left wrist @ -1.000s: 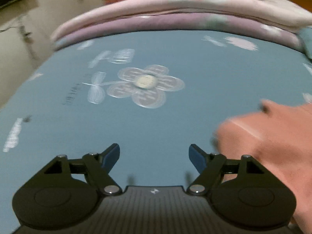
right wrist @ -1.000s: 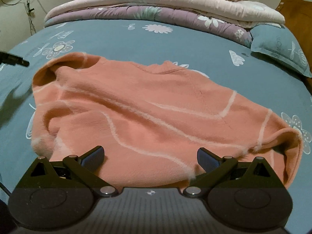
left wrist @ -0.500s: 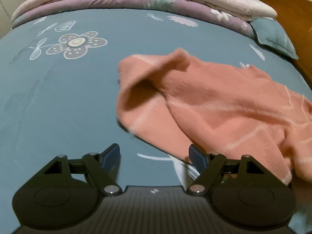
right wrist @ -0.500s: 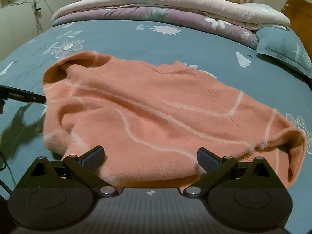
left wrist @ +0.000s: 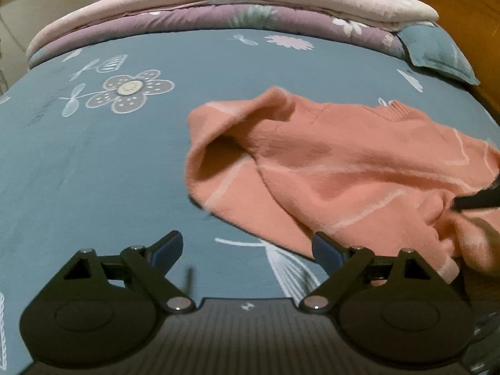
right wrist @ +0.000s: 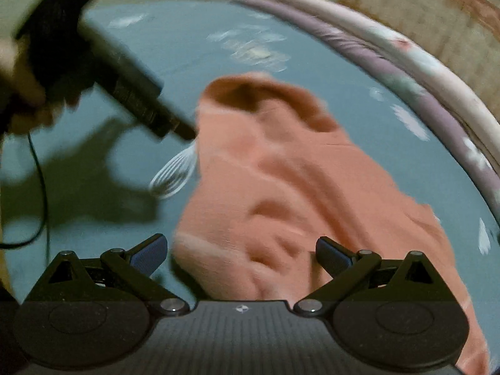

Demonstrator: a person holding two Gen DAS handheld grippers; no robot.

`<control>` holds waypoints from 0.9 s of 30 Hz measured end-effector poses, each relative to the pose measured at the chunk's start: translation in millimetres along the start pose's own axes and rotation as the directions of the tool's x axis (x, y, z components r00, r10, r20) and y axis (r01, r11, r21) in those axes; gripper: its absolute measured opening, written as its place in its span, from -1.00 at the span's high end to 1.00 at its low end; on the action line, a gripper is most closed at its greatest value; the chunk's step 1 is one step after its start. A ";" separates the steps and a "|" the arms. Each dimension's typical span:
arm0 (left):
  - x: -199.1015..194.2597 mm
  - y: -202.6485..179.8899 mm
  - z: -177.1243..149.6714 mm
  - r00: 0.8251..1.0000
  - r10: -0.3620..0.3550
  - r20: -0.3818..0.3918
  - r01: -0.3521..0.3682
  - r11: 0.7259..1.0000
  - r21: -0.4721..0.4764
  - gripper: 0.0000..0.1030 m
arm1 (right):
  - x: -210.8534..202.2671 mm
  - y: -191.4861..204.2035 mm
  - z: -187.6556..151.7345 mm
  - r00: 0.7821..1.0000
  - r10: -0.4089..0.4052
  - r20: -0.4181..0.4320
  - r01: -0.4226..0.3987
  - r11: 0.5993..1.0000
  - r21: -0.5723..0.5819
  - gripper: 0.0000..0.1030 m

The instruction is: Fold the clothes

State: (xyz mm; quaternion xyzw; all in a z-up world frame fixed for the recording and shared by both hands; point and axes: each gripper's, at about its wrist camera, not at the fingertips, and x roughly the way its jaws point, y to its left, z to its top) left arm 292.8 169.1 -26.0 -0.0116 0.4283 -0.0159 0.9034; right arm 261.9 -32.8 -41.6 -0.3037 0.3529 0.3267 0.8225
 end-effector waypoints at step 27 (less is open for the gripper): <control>20.2 -51.1 -16.3 0.977 -0.189 -0.094 0.199 0.973 0.116 -0.78 | -4.7 -122.3 -2.8 0.972 -0.228 -0.055 0.234 0.918 0.321 -1.00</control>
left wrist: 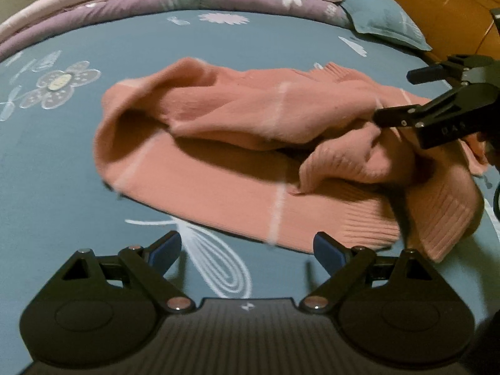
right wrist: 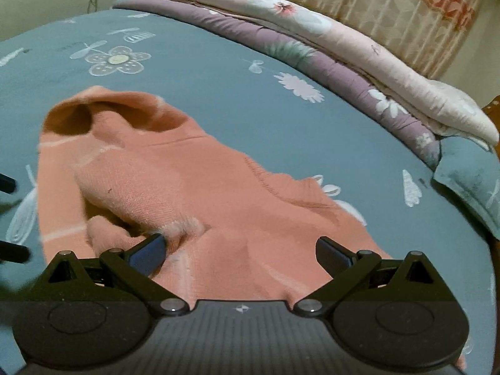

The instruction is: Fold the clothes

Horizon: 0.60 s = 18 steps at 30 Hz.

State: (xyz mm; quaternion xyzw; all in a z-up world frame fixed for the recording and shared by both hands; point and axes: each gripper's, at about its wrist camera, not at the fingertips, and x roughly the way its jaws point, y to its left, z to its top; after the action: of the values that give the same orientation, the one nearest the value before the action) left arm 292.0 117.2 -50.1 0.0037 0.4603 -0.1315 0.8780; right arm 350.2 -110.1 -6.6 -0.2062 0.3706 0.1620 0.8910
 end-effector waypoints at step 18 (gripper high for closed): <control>-14.1 32.1 61.1 0.989 -0.049 0.137 0.037 0.995 0.088 -0.78 | -48.5 -35.0 -39.1 0.998 0.065 0.015 -0.066 0.958 0.280 -1.00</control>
State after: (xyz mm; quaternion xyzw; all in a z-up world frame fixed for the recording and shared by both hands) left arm 341.1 143.6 -7.2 0.0221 0.3919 -0.1698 0.9039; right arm 309.8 -165.9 12.3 -0.0653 0.3937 0.1380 0.9065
